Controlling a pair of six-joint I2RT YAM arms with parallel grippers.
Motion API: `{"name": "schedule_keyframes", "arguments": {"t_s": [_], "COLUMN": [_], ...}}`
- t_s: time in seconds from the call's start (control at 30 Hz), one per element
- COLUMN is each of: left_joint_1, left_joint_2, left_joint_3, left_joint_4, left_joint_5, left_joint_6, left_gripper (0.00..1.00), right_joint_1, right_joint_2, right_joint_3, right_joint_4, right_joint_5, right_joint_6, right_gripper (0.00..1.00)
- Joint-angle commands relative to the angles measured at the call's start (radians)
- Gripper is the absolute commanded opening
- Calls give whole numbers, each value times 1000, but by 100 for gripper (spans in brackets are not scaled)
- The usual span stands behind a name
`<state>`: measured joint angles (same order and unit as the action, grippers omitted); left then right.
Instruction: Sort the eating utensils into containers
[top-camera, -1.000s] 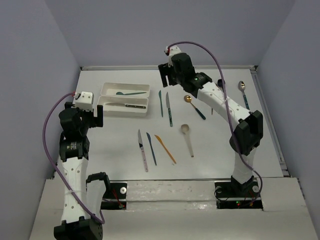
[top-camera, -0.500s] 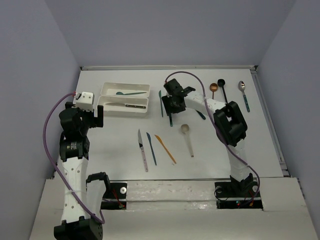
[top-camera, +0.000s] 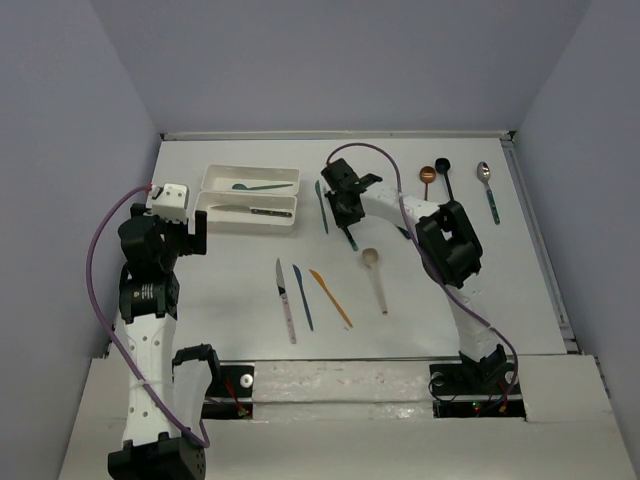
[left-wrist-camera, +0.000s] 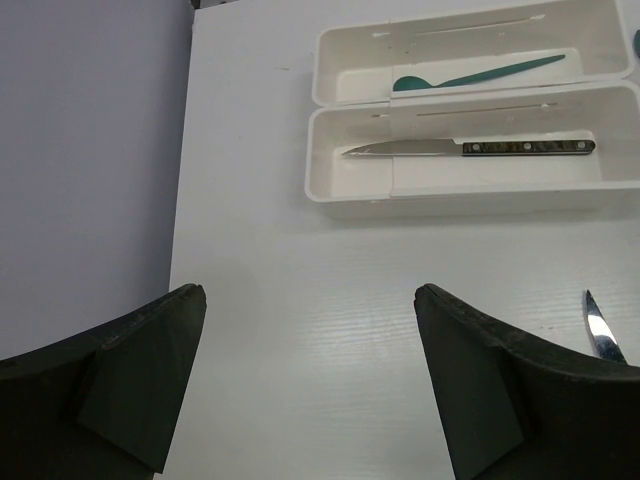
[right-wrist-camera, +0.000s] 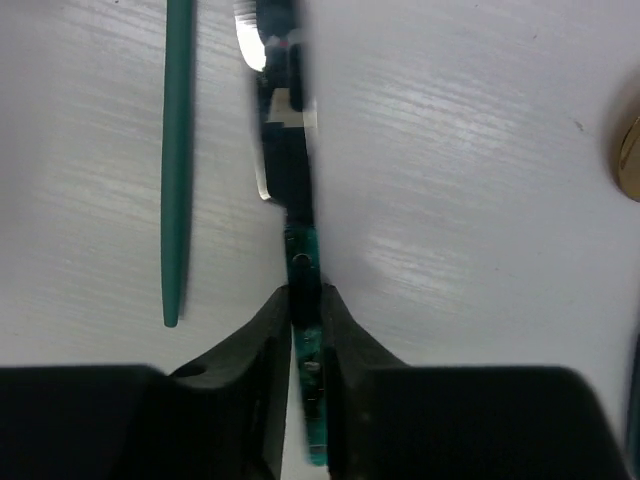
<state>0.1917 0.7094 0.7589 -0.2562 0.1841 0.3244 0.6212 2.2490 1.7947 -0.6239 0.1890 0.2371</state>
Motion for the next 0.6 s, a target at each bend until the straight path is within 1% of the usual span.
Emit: {"name": "schedule_keyframes", "arguments": {"t_s": [0.0,0.03,0.17,0.23,0.27,0.3,0.33,0.4,0.43,0.47,0.5,0.57], "left_joint_1": [8,6,8,8,9,11,12,17,25,31,41,46], "left_joint_2": [-11,-11,-5,5,10,18,19,28,44,54,56,49], "left_joint_3": [-16,-20,-59,-85,-90,-105,-118,-141,-147,-147,-144,-145], "left_joint_4": [25,28,69,100,112,129,171,205,213,213,213,213], "left_joint_5": [9,6,-75,-141,-162,-181,-249,-291,-299,-296,-288,-285], "left_joint_6": [11,13,31,38,38,38,36,36,36,30,28,25], "left_gripper": [99,99,99,99,99,99,99,99,99,99,99,99], "right_joint_1": [-5,-5,-5,-5,5,32,54,109,177,213,271,307], "right_joint_2": [66,52,-18,-61,-110,-135,-159,-205,-210,-197,-172,-100], "right_joint_3": [15,23,101,135,144,153,154,146,134,131,155,240], "right_joint_4": [-46,-46,-40,2,31,73,175,292,414,467,533,532], "right_joint_5": [107,121,174,199,219,227,230,207,196,179,178,161], "right_joint_6": [-2,-4,-18,-56,-85,-163,-211,-339,-484,-569,-710,-798], "right_gripper": [7,0,0,0,0,0,0,0,0,0,0,0]}}
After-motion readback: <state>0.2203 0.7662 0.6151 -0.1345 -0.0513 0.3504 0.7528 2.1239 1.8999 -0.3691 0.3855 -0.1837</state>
